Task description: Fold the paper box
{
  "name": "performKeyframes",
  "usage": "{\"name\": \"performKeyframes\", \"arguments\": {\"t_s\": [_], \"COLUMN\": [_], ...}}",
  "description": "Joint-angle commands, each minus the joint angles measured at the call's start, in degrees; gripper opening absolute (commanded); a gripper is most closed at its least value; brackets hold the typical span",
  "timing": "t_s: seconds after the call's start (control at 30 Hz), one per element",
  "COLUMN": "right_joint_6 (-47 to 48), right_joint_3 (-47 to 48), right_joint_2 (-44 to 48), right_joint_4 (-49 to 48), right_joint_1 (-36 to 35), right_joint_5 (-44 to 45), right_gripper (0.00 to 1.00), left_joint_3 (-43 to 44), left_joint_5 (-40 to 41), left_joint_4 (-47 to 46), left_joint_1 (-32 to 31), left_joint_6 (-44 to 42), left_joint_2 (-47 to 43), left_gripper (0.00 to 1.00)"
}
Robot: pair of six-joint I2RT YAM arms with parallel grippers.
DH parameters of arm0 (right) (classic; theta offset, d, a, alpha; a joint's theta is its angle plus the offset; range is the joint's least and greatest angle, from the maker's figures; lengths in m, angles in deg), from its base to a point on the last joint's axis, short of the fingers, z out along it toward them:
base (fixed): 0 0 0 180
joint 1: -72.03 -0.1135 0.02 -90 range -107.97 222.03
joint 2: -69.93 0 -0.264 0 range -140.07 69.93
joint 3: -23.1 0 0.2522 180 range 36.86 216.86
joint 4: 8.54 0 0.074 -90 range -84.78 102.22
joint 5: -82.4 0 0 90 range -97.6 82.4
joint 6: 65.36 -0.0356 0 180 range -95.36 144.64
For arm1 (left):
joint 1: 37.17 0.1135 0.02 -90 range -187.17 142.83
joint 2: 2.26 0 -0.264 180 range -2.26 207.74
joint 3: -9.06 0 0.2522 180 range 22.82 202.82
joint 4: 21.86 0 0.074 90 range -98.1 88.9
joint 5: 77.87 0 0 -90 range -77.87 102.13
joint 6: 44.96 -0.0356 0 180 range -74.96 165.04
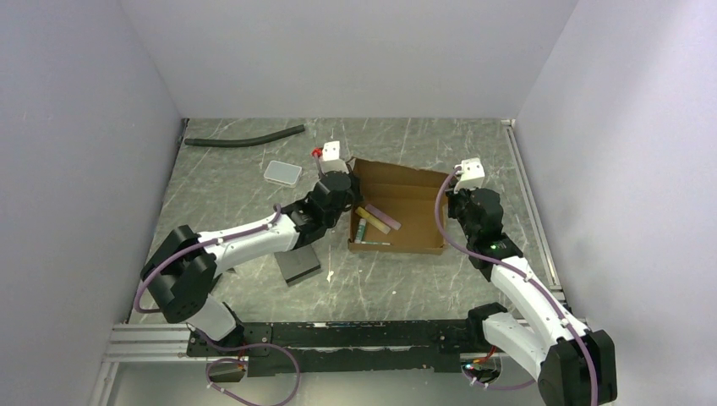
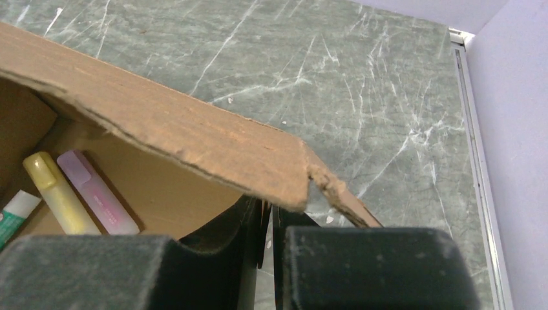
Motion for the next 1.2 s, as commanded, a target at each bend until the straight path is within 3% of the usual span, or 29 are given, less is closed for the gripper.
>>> {"name": "performKeyframes", "arguments": {"t_s": [0.0, 0.2, 0.4, 0.83, 1.03, 1.17], "right_joint_6": [0.0, 0.5, 3.7, 11.5, 23.1, 36.3], "right_joint_3": [0.0, 0.0, 0.0, 3.6, 6.9, 11.8], "right_joint_2": [-1.5, -1.7, -0.7, 6.9, 12.9, 15.4], "right_joint_4": [3.0, 3.2, 6.1, 21.4, 34.1, 48.7], "right_joint_1": [-0.9, -0.9, -0.9, -0.8, 0.6, 3.3], "right_joint_5": [-3.4, -3.0, -4.8, -10.8, -17.2, -25.6], "right_gripper": [0.13, 0.13, 0.14, 0.47, 0.68, 0.76], "left_joint_3": [5.3, 5.9, -0.7, -10.3, -11.6, -12.2], "left_joint_5": [-4.2, -4.5, -5.0, -6.6, -6.7, -6.9], "left_joint_4": [5.3, 7.3, 4.1, -3.1, -3.0, -3.1], "left_joint_1": [-1.4, -1.4, -1.4, -1.5, -1.6, -1.7], "left_joint_6": [2.1, 1.0, -2.0, -7.6, -9.1, -9.3], "left_joint_2": [1.6, 1.9, 0.2, -3.0, -3.9, -4.1], "left_gripper": [0.0, 0.0, 0.0, 0.0, 0.0, 0.0]}}
